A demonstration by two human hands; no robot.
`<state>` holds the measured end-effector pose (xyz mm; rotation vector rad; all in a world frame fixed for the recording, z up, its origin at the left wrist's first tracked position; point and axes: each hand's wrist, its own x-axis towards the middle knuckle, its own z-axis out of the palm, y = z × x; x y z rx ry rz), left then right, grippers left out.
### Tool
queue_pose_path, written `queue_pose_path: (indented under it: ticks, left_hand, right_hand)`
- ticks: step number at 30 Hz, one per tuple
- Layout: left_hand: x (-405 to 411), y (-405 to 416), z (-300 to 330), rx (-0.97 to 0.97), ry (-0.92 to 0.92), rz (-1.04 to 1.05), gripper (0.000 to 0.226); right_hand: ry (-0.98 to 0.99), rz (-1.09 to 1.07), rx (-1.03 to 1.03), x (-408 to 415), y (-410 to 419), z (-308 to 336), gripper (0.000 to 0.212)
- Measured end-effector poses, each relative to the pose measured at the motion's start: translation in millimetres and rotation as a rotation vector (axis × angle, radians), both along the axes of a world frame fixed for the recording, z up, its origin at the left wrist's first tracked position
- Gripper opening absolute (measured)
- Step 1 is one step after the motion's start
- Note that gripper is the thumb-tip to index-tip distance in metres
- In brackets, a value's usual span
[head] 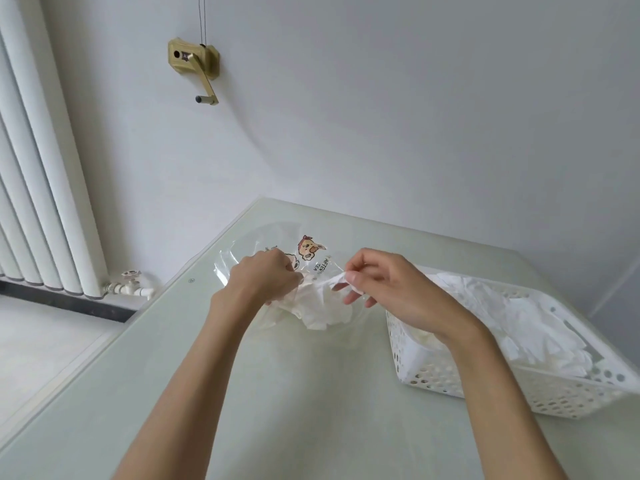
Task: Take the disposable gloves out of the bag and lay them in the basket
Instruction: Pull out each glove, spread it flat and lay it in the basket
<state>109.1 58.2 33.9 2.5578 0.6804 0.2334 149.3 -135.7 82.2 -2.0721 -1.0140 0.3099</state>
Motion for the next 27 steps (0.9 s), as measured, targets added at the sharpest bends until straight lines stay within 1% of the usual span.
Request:
queue_pose_path:
  ticks: [2, 5, 6, 7, 9, 11, 13, 14, 16, 18, 21, 22, 24, 25, 27]
  left_hand:
    - [0.7, -0.1, -1.7, -0.015, -0.017, 0.031, 0.023]
    - [3.6, -1.4, -7.2, -0.012, -0.069, 0.099, 0.027]
    - [3.8, -1.6, -8.1, -0.007, -0.077, 0.113, 0.027]
    - [3.7, -1.8, -8.6, -0.001, -0.076, 0.119, 0.026]
    - [2.2, -1.9, -8.2, 0.002, -0.05, 0.104, 0.025]
    - [0.4, -2.3, -2.6, -0.021, 0.023, 0.037, 0.021]
    - [-4.2, -1.1, 7.6, -0.113, 0.09, -0.062, 0.019]
    - [-6.6, -1.5, 14.8, -0.167, 0.081, -0.114, 0.022]
    - [-11.6, -1.3, 26.6, -0.239, -0.03, -0.202, 0.031]
    - [-15.2, -4.9, 32.4, -0.24, -0.124, -0.324, 0.036]
    - [-11.5, -19.0, 25.1, -0.147, -0.087, -0.472, 0.056]
    - [-8.0, -22.7, 22.0, -0.127, -0.129, -0.479, 0.052]
    - [-5.2, -29.9, 23.3, -0.145, -0.272, -0.467, 0.025]
    - [-5.4, -33.2, 27.4, -0.195, -0.343, -0.457, 0.015]
    - [-5.8, -34.0, 31.9, -0.297, -0.414, -0.407, 0.027]
  right_hand:
    - [0.006, 0.036, -0.033, 1.9, -9.1, 6.8, 0.012]
    - [0.038, 0.155, -0.212, 2.4, -25.5, 11.1, 0.014]
    - [0.03, 0.154, -0.214, 3.2, -29.4, 12.4, 0.014]
    - [0.019, 0.12, -0.162, 4.3, -33.0, 14.2, 0.014]
    - [0.009, 0.017, 0.011, 7.8, -38.2, 17.7, 0.012]
    - [0.046, -0.064, 0.14, 11.6, -39.2, 18.1, 0.014]
    - [0.086, -0.124, 0.194, 13.5, -35.8, 14.1, 0.014]
    - [0.1, -0.158, 0.226, 14.7, -34.4, 11.9, 0.014]
    - [0.14, -0.206, 0.298, 15.7, -28.6, 9.0, 0.014]
    - [0.165, -0.218, 0.362, 15.3, -21.7, 7.2, 0.014]
    - [0.117, -0.209, 0.425, 12.5, -16.0, 8.7, 0.017]
    - [0.113, -0.205, 0.451, 11.3, -15.1, 9.5, 0.018]
    - [0.152, -0.185, 0.494, 8.7, -14.7, 11.1, 0.017]
    - [0.171, -0.165, 0.486, 7.3, -15.6, 11.7, 0.017]
    - [0.209, -0.116, 0.404, 6.8, -17.9, 9.4, 0.029]
